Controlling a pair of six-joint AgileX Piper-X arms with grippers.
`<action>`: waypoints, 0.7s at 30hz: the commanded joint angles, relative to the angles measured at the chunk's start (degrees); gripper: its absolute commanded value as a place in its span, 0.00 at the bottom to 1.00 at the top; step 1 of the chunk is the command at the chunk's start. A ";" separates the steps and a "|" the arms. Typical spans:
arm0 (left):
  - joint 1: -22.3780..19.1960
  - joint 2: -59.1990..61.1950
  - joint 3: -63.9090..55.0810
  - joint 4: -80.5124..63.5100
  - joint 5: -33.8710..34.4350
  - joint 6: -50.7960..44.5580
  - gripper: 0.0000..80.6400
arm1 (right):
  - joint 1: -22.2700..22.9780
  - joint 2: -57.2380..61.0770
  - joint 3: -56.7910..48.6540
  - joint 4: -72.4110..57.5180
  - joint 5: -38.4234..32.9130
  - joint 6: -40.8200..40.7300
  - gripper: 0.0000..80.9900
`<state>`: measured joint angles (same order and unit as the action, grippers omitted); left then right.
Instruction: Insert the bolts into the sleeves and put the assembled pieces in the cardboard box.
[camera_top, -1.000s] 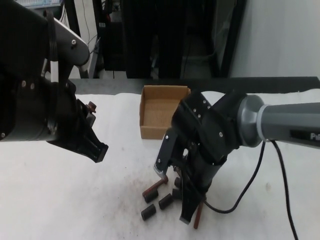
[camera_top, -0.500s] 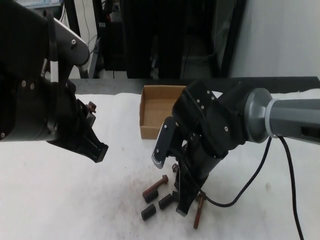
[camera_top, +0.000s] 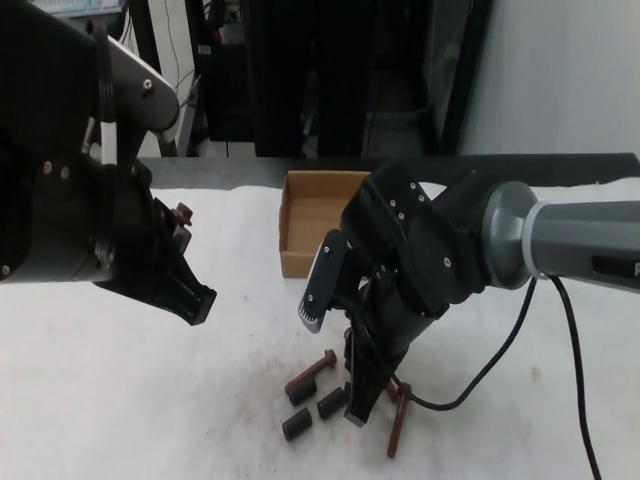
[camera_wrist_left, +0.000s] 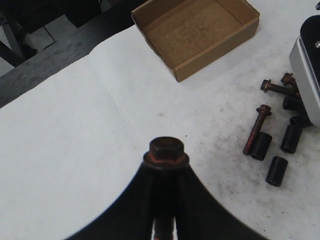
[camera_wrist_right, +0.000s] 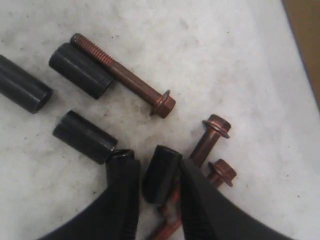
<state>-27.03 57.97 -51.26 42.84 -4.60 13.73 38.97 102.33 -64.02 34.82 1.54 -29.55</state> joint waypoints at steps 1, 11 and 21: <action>0.20 -0.59 0.06 -0.64 -0.55 -0.07 0.00 | -0.19 0.98 -0.51 0.91 -0.60 -0.47 0.32; 0.20 -0.59 0.06 -0.64 -0.55 -0.07 0.00 | -0.19 1.49 -0.51 2.38 -2.00 1.72 0.32; 0.20 -0.59 0.13 -0.64 -0.55 -0.07 0.00 | -0.19 3.41 -0.51 2.52 -5.06 1.72 0.32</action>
<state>-27.03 57.97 -50.99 42.84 -4.60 13.73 38.97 105.59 -64.28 36.97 -2.75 -28.05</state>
